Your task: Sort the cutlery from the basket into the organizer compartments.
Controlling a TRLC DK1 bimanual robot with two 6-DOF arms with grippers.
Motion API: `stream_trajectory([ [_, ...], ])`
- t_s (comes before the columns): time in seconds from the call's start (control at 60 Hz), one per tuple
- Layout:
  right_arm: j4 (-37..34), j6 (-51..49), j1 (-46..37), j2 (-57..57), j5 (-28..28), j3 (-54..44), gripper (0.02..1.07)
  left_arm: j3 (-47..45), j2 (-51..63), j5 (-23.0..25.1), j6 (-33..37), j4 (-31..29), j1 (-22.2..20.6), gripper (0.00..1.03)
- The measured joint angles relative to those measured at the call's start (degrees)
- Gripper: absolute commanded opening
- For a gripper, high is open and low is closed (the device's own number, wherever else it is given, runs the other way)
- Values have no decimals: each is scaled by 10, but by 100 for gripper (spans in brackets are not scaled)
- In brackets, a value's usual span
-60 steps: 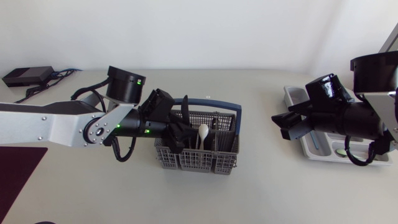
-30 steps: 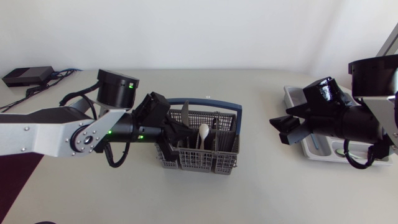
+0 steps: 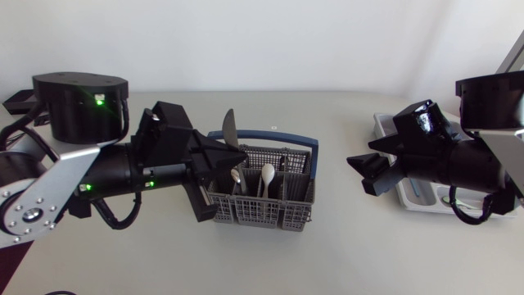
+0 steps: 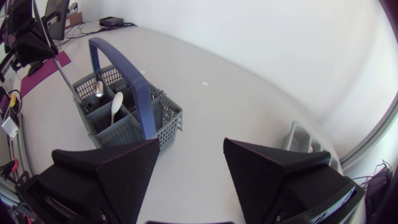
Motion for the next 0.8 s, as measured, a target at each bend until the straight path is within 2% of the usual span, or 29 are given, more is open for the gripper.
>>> stream_trajectory([
  [0.133,-14,-2,28,-19,2,0,78,24,-14,-13,0,-35,1,3],
  [0.317,-38,-1,96,-42,0,11,81,79,-24,-8,-25,-64,10,3],
  [0.517,-43,0,163,-39,-29,51,83,108,-21,42,-76,-77,33,3],
  [0.667,-42,6,185,-3,-81,88,86,119,0,99,-111,-86,55,3],
  [0.717,-39,12,189,15,-98,99,86,125,9,130,-126,-94,67,3],
  [0.8,-38,14,201,40,-110,112,86,134,16,161,-144,-97,79,3],
])
